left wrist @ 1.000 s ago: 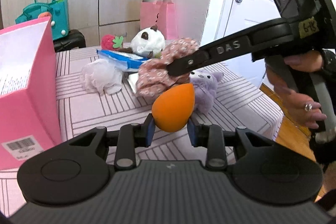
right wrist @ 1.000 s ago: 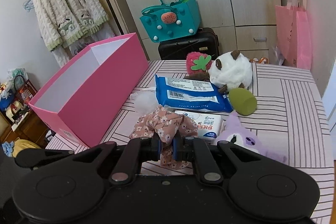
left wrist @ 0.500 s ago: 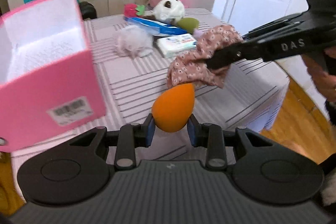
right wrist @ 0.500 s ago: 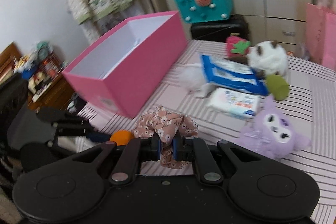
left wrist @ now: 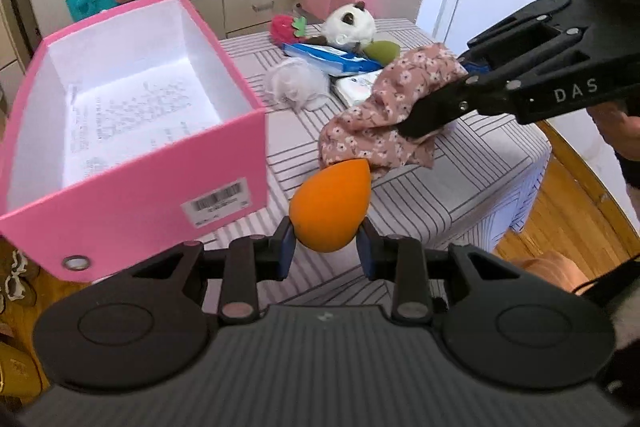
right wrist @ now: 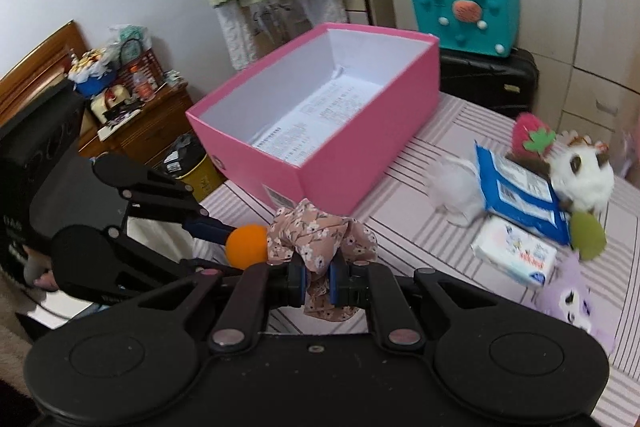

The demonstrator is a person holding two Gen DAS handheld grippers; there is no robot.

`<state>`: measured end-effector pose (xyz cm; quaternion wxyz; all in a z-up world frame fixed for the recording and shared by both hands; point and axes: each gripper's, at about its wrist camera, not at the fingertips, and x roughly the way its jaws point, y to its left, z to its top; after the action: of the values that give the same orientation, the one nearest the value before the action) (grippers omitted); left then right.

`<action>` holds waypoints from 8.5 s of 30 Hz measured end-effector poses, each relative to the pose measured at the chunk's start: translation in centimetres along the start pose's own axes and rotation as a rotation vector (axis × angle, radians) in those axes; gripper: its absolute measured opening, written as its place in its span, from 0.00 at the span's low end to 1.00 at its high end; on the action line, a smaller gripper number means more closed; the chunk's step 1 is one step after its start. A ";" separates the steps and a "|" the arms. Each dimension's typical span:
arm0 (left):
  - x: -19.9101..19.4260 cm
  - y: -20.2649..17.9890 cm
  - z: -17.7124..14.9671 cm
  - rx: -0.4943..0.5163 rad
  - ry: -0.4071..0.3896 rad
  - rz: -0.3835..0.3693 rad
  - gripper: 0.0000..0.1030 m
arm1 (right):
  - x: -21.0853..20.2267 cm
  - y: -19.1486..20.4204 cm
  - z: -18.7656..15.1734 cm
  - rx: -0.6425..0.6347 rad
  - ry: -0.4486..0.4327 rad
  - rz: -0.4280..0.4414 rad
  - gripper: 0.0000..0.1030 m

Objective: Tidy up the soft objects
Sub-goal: 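Lift and carry the sponge and cloth over the pink box with both tools, then open the left tool to drop the sponge while the right tool releases the cloth into the box, then withdraw both tools from the box back toward the table items, then grasp the purple plush doll with the left tool while the right tool grips it too, then lift and carry the purple plush into the pink box with both tools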

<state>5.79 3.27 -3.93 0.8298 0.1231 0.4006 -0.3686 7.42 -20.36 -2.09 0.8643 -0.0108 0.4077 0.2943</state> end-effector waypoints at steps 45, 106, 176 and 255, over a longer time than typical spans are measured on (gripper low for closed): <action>13.1 22.4 13.5 -0.437 0.137 0.232 0.30 | 19.2 -5.1 20.5 -0.256 0.103 -0.131 0.13; -6.3 8.2 11.4 -0.144 -0.068 0.155 0.59 | -0.4 -0.6 12.4 -0.099 -0.051 -0.120 0.42; 19.4 -8.5 9.2 -0.048 0.084 -0.427 0.37 | 1.6 -11.1 -13.8 0.171 -0.253 -0.475 0.89; 2.1 0.7 2.3 -0.501 0.158 -0.295 0.27 | 1.1 3.8 -3.3 -0.018 0.081 -0.083 0.49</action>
<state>8.45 1.59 -4.09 0.7380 -0.1168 0.5560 -0.3641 3.73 -17.50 -4.23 0.8583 -0.0476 0.4390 0.2613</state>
